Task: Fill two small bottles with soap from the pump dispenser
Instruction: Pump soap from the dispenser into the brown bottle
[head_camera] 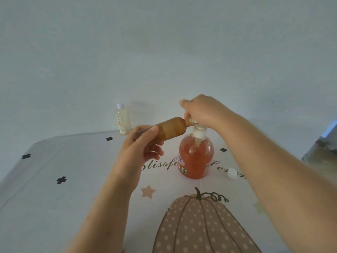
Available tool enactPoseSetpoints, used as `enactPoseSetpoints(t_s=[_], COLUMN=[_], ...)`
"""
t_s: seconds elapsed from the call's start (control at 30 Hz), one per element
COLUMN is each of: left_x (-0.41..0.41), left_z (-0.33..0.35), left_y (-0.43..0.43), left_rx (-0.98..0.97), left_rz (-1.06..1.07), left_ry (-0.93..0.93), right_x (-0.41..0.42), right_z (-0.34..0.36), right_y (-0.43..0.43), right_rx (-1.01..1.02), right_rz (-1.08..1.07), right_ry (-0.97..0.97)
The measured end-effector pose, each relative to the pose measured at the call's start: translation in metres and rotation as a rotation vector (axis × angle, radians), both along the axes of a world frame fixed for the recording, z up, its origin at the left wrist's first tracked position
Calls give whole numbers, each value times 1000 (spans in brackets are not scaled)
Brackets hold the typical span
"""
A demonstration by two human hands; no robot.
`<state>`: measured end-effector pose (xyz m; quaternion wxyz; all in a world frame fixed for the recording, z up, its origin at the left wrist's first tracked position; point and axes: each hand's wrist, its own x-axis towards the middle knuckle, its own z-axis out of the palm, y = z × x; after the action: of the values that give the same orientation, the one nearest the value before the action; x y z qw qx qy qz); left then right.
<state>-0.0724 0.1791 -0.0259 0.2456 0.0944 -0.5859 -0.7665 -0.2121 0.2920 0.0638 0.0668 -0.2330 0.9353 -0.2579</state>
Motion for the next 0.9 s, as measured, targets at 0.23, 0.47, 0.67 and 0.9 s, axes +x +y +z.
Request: enactPoseSetpoints(t_s=[0.23, 0.47, 0.67, 0.9], left_x=[1, 1, 1, 0], left_z=[3, 2, 2, -1], left_y=[-1, 0, 0, -2], left_rx=[-3, -2, -8, -7], left_rz=[-10, -17, -15, 7], left_ry=[10, 12, 14, 3], right_x=[-7, -11, -13, -20], right_z=[15, 12, 1, -14], right_y=[-2, -3, -8, -16], right_rx=[-34, -109, -66, -30], right_rz=[64, 45, -29, -104], right_ry=[21, -16, 11, -32])
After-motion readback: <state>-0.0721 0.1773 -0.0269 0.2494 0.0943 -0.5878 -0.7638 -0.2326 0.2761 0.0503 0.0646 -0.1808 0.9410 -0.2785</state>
